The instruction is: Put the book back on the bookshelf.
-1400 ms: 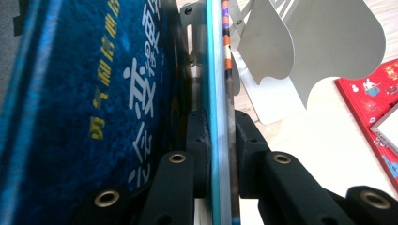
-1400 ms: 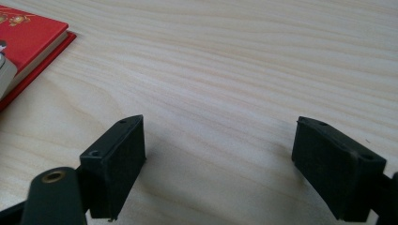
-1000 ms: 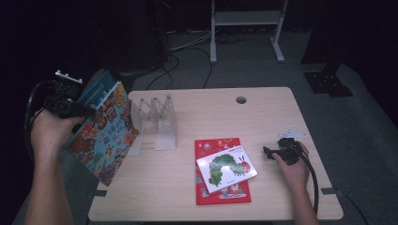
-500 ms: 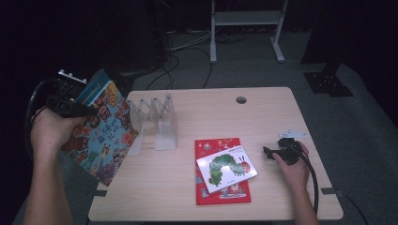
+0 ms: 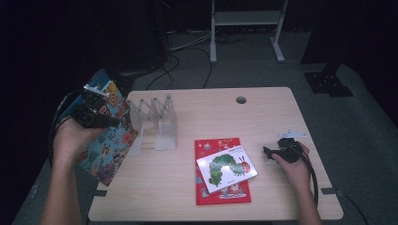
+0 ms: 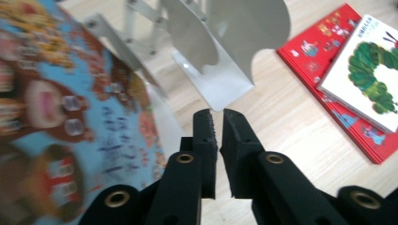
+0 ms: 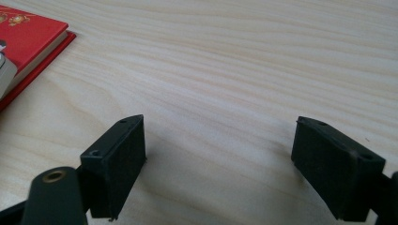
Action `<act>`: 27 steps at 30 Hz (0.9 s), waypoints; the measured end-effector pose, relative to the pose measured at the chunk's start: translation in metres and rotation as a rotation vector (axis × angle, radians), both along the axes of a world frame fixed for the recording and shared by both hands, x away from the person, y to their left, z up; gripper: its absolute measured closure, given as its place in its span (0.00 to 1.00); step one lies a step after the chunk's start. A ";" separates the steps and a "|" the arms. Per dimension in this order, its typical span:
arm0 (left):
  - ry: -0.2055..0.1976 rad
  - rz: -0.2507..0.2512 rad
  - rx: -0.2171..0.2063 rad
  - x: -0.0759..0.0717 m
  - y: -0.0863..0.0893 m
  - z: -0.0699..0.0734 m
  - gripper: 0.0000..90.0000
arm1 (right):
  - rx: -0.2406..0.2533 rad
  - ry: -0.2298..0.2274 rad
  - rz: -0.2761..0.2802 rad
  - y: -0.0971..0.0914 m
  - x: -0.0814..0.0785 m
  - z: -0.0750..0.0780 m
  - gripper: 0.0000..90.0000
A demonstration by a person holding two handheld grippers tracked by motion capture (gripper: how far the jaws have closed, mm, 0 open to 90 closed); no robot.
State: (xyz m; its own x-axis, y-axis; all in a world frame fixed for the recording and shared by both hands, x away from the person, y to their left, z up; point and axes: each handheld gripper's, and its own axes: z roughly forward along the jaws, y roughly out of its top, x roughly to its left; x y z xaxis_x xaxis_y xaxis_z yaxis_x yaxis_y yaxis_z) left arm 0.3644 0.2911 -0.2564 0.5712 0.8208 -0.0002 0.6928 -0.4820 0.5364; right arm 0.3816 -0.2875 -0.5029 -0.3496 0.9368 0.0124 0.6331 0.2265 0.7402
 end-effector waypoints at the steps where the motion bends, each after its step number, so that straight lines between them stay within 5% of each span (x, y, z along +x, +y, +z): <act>1: -0.001 -0.006 -0.002 0.000 -0.003 -0.003 0.89 | 0.000 -0.001 -0.002 0.000 -0.001 0.000 0.19; 14: 0.032 -0.160 -0.008 -0.003 -0.034 -0.059 0.68 | -0.003 0.004 -0.010 0.004 -0.003 0.000 0.16; 20: 0.063 -0.168 0.005 -0.005 -0.050 -0.083 0.60 | -0.001 -0.005 0.003 0.006 -0.006 0.000 0.25; 27: 0.049 -0.192 0.000 -0.009 -0.064 -0.110 0.49 | 0.001 0.015 0.027 0.012 -0.012 0.005 0.36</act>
